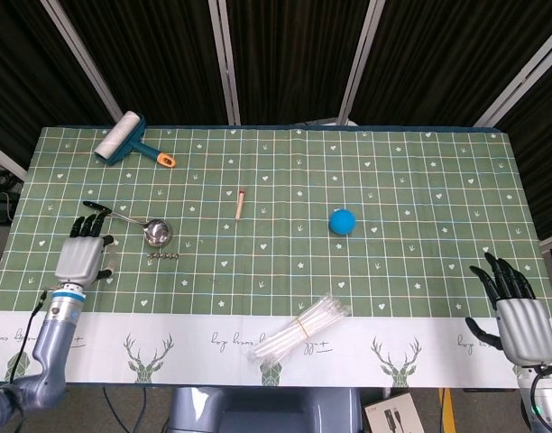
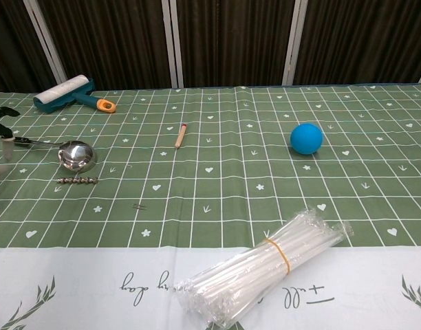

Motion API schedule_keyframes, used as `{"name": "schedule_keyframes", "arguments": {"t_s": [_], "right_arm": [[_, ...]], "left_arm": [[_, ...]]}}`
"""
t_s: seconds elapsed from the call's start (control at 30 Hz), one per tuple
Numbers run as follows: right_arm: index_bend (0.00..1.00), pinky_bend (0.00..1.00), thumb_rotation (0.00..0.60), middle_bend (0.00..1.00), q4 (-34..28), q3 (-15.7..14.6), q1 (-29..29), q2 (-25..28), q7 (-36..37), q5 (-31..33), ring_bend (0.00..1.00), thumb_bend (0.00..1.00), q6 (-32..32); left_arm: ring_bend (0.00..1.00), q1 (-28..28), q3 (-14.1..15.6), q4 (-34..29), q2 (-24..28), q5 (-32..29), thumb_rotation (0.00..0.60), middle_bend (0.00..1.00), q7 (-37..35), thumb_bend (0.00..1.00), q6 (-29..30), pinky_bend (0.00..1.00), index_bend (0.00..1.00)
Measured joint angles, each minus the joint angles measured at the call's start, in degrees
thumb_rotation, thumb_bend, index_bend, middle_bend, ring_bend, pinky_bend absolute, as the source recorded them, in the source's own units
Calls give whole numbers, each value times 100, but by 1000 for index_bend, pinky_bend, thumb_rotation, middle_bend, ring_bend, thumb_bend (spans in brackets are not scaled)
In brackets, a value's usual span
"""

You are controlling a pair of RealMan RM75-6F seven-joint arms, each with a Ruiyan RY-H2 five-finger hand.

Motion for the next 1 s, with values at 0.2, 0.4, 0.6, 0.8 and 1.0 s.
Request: {"name": "schedule_keyframes", "arguments": {"t_s": [0.2,0.4,0.6,0.8,1.0], "right_arm": [[126,130,600,0,-4,11,-11,14,75,9,0,115,24],[126,131,600,0,-21,19,-19,30,155,15,0,114,40],[126,131,600,0,-16,35,-19,37,228,13,0,115,59],[126,131,600,0,13,53,-24,43,324,22,0,114,81],[126,130,600,0,11,57,-45,56,365,-13,0,114,146]], "left_arm": [[0,-232,13,262,-359,-247,600,0,330,316,-155,0,517],[0,-463,-10,680,-763,-454,600,0,537,315,-241,0,503],[0,-722,-71,1040,-1131,-637,600,0,722,316,-336,0,514],[0,-868,-38,1207,-1332,-630,600,0,843,315,-339,0,523],[0,-916,37,1301,-1397,-612,600,0,918,316,-319,0,522]]}}
